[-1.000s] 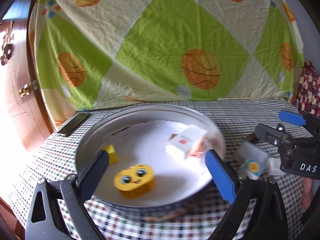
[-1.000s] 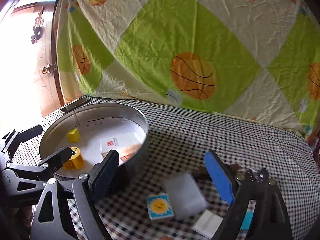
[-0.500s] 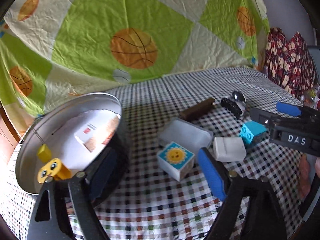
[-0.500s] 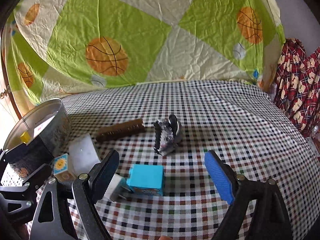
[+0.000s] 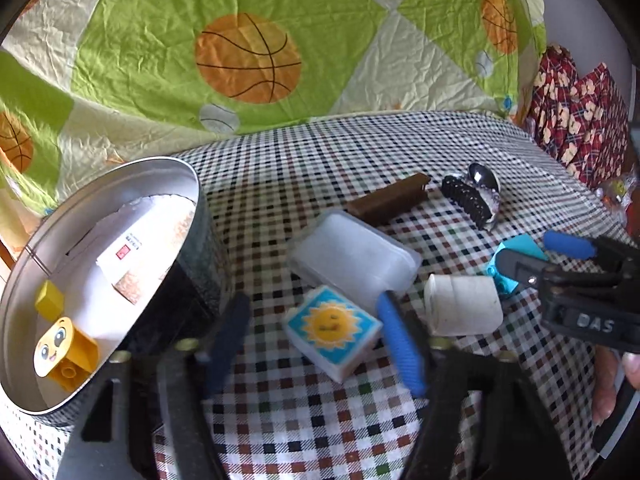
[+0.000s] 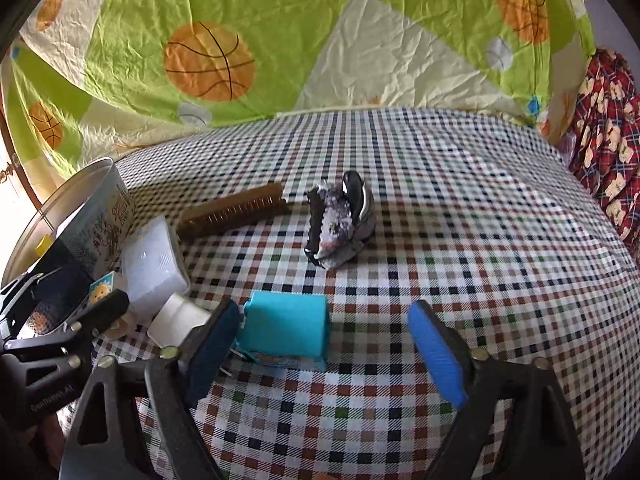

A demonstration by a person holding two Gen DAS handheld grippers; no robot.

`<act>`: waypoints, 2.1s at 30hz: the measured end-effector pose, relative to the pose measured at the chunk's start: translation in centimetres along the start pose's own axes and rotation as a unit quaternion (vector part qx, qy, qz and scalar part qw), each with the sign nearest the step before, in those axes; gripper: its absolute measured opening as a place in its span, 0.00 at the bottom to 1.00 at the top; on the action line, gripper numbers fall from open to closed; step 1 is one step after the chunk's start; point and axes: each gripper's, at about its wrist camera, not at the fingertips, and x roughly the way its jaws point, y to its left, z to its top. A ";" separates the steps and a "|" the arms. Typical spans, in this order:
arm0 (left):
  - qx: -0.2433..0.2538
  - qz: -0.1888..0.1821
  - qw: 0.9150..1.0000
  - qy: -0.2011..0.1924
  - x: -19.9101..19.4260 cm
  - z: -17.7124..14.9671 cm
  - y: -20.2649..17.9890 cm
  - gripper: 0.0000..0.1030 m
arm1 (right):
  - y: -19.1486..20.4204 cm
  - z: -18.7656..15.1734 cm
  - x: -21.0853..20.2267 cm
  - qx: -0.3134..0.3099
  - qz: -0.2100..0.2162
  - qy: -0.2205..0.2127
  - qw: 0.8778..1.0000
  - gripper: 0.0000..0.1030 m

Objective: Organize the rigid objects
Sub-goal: 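Grasp the cyan block with the right gripper while the left gripper moves to the sun-face cube, then grasp the white sun-face cube with the left gripper and lift it, then carry the sun-face cube in the left gripper while the right gripper carries the cyan block toward the tin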

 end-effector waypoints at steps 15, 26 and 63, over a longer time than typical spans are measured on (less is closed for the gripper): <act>-0.009 -0.006 1.000 0.014 0.4 -0.1 0.4 0.65 | 1.1 -0.1 -0.6 -0.023 0.002 -0.018 1.000 0.43; -0.016 -0.015 0.999 0.027 0.7 -0.1 0.6 0.48 | 1.6 0.0 -1.2 -0.028 -0.007 -0.032 0.999 0.44; -0.042 0.052 0.991 -0.114 -4.9 -0.8 1.5 0.48 | 1.7 -0.5 -4.1 -0.032 -0.008 -0.108 0.994 0.44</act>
